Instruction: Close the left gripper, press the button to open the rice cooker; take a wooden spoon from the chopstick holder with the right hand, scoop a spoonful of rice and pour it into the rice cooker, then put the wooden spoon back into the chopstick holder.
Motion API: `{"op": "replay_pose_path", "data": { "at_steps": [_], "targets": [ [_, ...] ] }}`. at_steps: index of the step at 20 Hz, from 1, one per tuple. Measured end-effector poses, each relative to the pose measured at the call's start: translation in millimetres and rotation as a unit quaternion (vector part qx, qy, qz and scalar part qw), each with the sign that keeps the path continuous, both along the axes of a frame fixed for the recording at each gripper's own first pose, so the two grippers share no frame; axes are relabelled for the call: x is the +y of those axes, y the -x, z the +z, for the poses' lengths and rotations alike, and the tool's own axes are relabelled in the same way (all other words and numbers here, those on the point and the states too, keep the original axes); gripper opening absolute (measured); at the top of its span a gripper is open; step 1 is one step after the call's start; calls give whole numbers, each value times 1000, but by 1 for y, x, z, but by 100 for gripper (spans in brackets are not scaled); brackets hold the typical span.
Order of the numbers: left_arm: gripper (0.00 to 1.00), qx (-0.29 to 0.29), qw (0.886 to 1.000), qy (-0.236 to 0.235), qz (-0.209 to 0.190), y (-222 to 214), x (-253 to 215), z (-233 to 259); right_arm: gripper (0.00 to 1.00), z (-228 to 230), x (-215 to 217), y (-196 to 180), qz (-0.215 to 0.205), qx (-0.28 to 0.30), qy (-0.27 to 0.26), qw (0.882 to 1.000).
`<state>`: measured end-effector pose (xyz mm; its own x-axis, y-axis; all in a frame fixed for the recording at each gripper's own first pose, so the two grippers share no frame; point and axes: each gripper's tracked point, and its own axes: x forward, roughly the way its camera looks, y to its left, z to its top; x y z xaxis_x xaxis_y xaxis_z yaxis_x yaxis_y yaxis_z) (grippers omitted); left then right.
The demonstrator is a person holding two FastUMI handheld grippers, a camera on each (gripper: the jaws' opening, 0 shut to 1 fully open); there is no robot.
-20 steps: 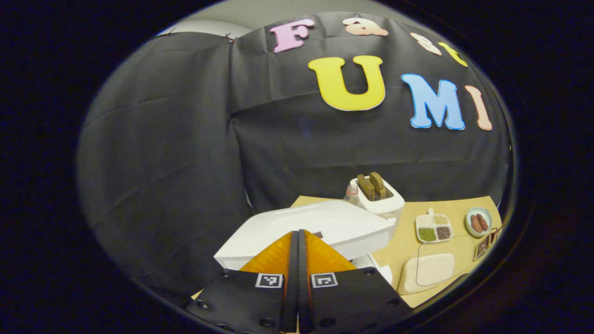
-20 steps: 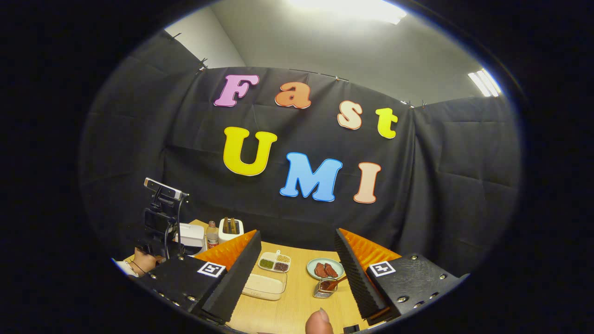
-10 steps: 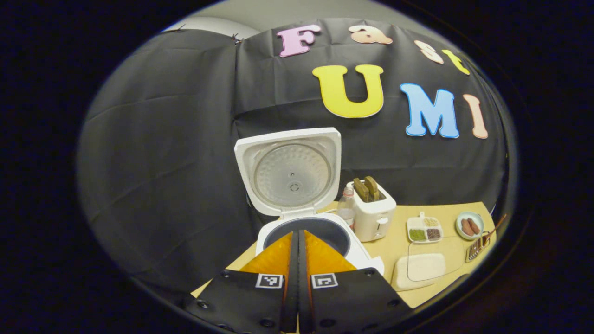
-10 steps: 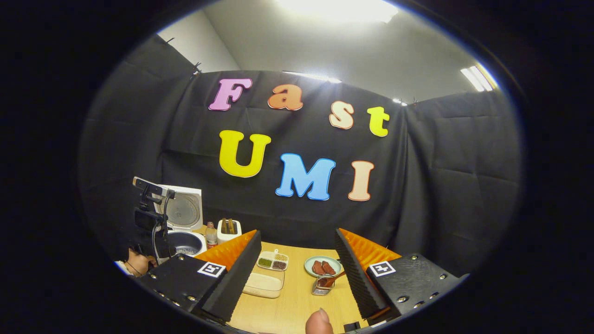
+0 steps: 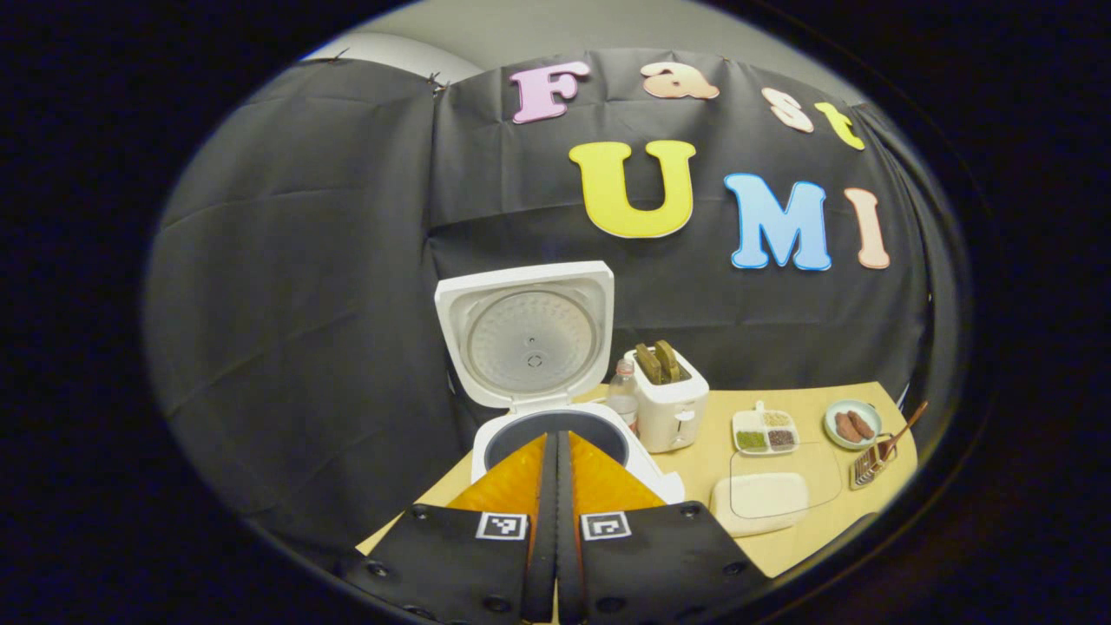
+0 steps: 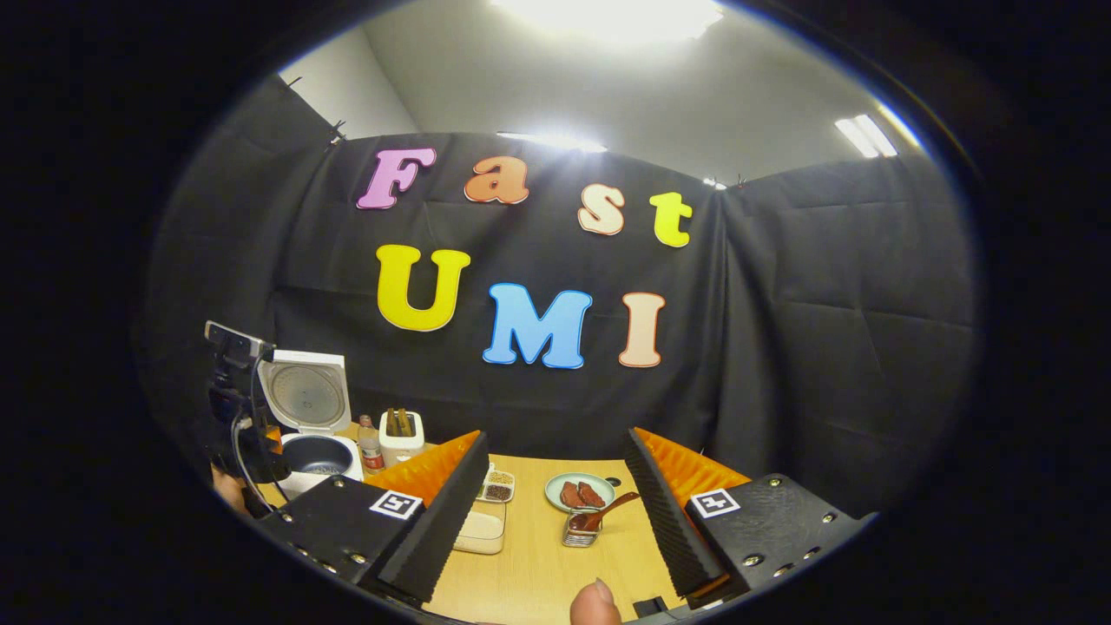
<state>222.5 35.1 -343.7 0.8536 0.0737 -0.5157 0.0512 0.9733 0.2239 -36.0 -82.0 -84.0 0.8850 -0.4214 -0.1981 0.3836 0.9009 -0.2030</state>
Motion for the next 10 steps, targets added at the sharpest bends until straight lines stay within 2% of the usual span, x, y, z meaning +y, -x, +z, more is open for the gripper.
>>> {"op": "replay_pose_path", "data": {
  "at_steps": [3,7,10],
  "targets": [
    [10,-8,1000,-1,4,14,3,15,97,-15,-27,-2,-13,11,5,1000],
    [11,-27,998,52,7,40,-12,49,97,-46,-63,-19,-11,21,1,1000],
    [40,-67,996,63,4,63,-24,83,97,-83,-95,-34,-9,37,-18,999]
  ]
}}
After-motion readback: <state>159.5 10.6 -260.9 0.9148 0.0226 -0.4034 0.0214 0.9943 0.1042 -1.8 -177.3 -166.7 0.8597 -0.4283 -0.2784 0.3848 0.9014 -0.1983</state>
